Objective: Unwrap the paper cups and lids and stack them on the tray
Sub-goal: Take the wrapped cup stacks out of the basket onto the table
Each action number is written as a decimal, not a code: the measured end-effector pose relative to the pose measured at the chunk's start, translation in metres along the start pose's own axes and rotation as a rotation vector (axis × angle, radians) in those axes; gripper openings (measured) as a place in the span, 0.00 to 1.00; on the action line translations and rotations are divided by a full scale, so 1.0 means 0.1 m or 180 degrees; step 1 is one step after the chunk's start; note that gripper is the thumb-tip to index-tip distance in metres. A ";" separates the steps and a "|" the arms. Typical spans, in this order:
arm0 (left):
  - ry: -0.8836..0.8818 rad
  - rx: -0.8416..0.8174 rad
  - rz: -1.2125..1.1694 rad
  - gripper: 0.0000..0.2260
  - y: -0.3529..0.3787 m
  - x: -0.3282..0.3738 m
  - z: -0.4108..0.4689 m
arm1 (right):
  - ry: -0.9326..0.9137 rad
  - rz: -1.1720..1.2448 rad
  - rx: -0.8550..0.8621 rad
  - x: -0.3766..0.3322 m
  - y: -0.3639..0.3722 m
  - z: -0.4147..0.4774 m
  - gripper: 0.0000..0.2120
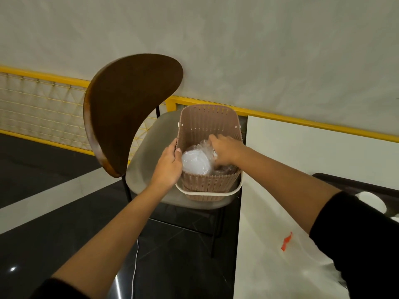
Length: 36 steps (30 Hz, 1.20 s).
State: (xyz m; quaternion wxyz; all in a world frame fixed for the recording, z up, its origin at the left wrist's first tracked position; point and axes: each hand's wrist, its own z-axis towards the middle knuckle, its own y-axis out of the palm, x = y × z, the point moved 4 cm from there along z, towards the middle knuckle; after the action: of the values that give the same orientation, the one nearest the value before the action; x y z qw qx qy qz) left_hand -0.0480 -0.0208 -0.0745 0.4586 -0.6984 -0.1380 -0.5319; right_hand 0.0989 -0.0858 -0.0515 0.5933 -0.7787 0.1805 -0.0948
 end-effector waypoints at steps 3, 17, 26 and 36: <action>-0.0041 0.0005 0.0002 0.19 0.00 0.02 -0.01 | -0.0022 -0.0007 0.0238 0.03 -0.22 -0.03 0.35; -0.0074 -0.0185 0.0221 0.19 -0.05 0.15 -0.06 | 0.0094 0.0459 0.0580 0.15 -0.64 -0.05 0.38; 0.0217 0.0270 -0.0052 0.19 -0.21 0.58 -0.02 | 0.0001 0.0722 0.0989 0.23 -1.21 -0.51 0.40; -0.0287 -0.0906 -0.2078 0.12 0.34 1.57 -0.43 | -0.0176 0.0962 0.1541 0.44 -1.58 -1.82 0.40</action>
State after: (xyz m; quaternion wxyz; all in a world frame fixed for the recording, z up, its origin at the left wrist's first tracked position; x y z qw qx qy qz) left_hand 0.0105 -0.1192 0.0459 0.1561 -0.6971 -0.2984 -0.6329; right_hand 0.0995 -0.2287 0.1479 0.7740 -0.5810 0.2504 -0.0243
